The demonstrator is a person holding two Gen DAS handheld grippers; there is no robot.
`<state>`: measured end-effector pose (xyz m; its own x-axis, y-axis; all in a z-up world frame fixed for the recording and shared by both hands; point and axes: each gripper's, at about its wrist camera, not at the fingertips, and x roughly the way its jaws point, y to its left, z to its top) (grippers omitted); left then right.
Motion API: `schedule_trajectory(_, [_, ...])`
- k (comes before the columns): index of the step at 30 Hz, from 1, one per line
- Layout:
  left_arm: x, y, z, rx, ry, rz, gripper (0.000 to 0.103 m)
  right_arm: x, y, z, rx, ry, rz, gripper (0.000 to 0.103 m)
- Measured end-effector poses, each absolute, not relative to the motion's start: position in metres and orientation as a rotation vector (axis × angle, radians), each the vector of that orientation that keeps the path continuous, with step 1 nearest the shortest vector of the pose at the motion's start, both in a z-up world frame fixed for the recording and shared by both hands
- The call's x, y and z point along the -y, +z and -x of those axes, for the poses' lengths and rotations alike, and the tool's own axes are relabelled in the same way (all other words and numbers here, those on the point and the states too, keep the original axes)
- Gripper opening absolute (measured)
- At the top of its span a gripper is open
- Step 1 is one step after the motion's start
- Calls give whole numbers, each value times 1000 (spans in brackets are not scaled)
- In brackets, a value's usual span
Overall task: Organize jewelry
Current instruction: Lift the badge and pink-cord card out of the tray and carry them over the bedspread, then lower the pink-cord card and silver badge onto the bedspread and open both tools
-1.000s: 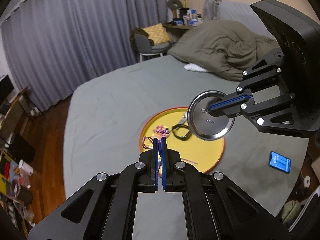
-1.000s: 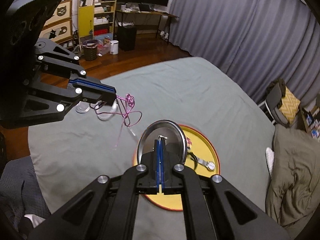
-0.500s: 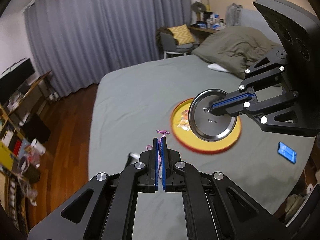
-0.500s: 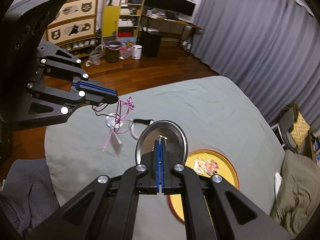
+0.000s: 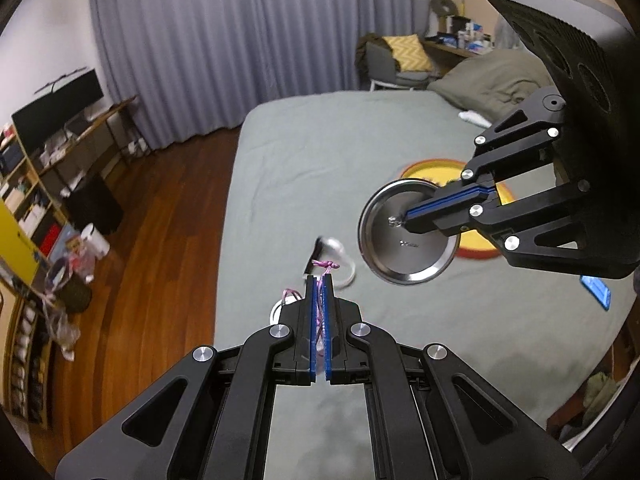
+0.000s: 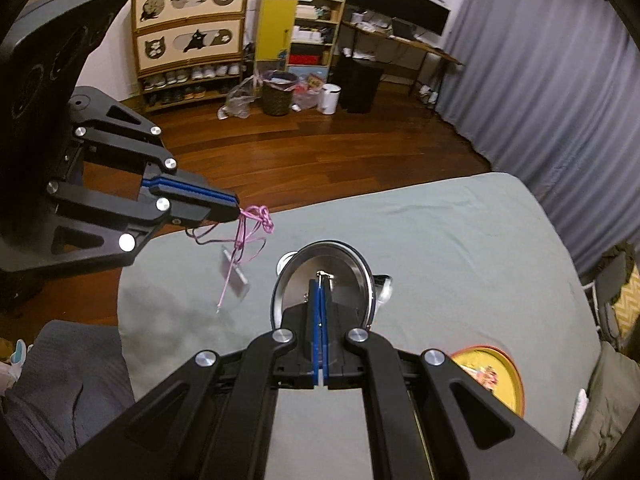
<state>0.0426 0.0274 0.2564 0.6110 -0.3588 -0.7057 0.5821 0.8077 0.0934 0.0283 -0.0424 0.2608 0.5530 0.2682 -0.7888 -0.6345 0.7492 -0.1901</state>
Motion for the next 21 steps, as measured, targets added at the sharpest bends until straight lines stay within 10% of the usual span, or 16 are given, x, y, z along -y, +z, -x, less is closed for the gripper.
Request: schedule_trajectory(21, [-85, 121, -72, -961, -528, -271, 2, -23, 113, -75, -1067, 664, 443, 2])
